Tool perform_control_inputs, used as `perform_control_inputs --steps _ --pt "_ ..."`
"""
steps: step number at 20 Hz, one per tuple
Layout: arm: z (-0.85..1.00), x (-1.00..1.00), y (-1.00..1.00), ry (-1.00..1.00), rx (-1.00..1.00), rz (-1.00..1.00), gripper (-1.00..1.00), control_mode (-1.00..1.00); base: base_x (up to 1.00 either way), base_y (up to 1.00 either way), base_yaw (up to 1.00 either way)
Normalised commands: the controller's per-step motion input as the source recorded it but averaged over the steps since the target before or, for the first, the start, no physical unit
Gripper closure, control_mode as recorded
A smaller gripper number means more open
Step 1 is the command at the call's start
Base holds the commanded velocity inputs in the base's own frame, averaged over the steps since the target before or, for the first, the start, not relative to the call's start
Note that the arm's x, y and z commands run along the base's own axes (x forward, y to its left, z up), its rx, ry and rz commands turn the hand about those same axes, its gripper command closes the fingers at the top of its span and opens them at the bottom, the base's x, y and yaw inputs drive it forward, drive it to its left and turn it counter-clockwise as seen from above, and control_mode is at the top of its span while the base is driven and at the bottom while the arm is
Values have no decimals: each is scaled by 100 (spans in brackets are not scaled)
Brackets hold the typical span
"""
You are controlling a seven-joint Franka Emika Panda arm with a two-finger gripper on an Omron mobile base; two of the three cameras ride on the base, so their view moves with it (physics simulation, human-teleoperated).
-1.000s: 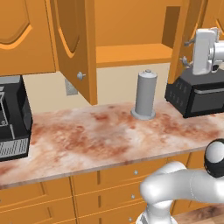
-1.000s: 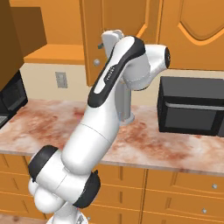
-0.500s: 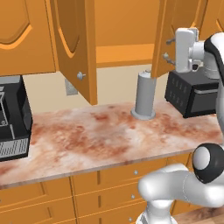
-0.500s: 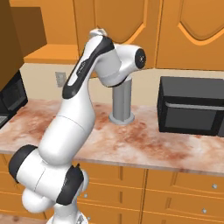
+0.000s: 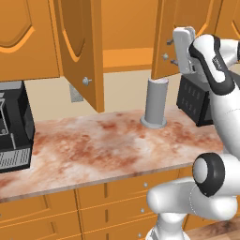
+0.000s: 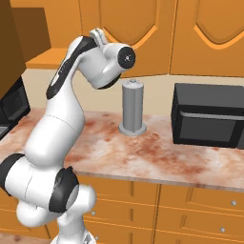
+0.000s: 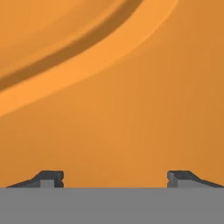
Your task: Close all open cabinet doors.
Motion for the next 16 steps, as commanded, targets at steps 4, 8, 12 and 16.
perform_control_inputs --steps 4,8,12,16 --pt "-3 64 42 0 -10 -24 -100 -100 0 0 0" --pt "-17 67 38 -6 -9 -24 -100 -100 0 0 0" --pt "-15 60 31 -8 -9 -23 -100 -100 0 0 0" --pt "-12 58 29 -5 -10 -22 -100 -100 0 0 0"
